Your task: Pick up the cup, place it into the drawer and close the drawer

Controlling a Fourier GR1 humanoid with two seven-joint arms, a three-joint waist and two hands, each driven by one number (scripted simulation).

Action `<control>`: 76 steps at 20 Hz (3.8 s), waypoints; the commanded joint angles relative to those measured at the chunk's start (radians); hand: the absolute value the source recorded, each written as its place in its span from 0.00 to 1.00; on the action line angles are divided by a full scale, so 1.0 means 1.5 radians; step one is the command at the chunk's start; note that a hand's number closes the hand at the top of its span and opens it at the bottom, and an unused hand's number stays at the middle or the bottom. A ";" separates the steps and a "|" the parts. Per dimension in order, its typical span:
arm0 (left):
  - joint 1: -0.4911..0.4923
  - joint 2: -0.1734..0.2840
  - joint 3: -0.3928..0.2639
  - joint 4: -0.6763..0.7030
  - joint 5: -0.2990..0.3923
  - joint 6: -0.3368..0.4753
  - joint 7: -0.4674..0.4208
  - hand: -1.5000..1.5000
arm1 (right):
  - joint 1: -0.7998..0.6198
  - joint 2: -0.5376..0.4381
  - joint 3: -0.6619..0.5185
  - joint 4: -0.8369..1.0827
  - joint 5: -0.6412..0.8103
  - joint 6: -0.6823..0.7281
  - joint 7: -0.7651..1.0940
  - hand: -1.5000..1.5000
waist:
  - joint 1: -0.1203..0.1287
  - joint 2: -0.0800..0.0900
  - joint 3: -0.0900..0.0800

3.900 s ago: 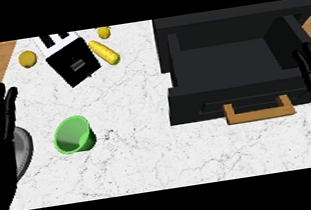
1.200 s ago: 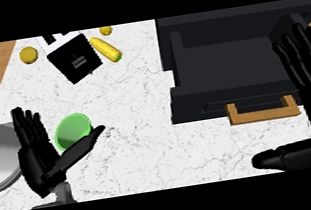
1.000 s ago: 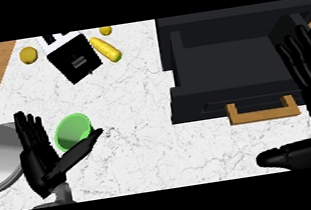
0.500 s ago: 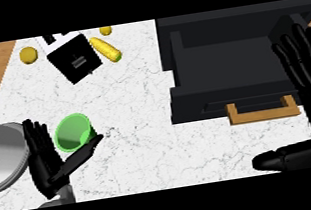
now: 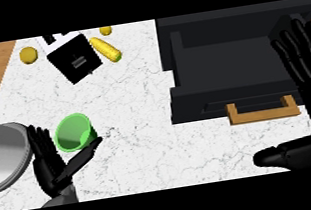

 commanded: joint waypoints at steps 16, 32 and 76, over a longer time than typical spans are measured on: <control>-0.083 0.015 0.056 0.235 0.037 -0.114 -0.146 0.00 | 0.014 0.006 0.000 -0.038 -0.017 0.004 0.029 0.00 | -0.001 0.000 0.000; -0.161 0.042 0.099 0.371 0.099 -0.246 -0.200 0.00 | 0.001 0.018 0.019 -0.021 0.020 -0.012 0.023 0.00 | -0.001 0.000 0.000; -0.145 0.066 -0.104 -0.156 0.053 -0.369 0.098 1.00 | 0.045 -0.014 -0.036 -0.044 -0.039 0.033 0.014 0.00 | 0.003 -0.002 0.000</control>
